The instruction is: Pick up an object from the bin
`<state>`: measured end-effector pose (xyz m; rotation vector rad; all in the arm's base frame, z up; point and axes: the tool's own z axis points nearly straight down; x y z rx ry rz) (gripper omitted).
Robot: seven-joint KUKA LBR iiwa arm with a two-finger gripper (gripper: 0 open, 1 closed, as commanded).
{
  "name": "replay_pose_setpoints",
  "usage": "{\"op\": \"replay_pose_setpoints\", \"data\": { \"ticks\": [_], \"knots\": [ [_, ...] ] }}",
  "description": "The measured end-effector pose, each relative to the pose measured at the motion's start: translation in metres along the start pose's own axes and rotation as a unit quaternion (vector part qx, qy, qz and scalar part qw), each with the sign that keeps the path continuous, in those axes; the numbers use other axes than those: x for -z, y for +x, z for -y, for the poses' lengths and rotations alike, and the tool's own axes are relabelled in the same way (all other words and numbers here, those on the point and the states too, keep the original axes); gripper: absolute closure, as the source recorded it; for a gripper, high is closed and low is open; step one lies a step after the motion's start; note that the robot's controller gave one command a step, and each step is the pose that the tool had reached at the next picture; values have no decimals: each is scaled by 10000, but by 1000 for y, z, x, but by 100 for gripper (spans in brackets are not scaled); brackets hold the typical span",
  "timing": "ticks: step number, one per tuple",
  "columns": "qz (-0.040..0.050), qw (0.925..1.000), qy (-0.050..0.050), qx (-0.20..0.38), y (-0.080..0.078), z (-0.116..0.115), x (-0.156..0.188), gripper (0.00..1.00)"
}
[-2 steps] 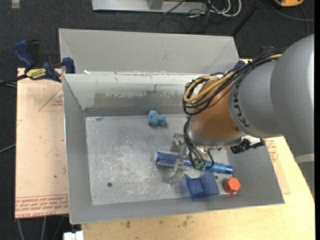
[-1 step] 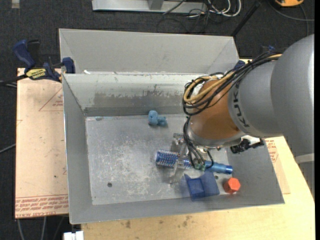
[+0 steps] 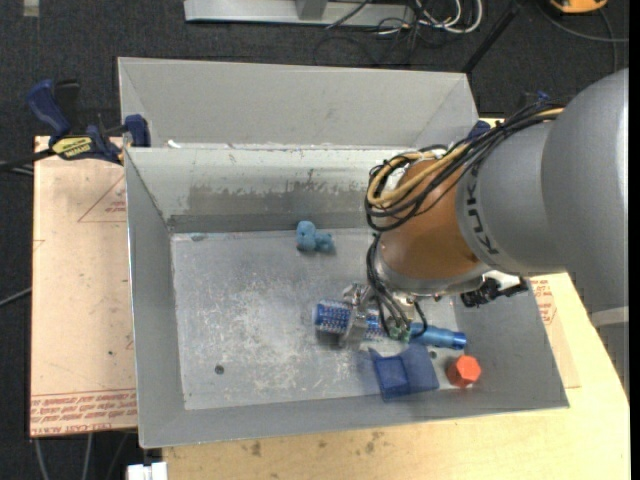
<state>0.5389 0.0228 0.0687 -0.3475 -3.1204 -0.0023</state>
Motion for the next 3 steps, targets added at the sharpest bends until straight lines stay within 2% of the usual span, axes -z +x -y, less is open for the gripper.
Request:
{"op": "replay_pose_setpoints", "data": {
  "ticks": [2, 3],
  "knots": [
    [21, 10000, -3, 18, -1, -1, 53, 100],
    [51, 10000, -9, 31, -2, -2, 131, 100]
  ]
}}
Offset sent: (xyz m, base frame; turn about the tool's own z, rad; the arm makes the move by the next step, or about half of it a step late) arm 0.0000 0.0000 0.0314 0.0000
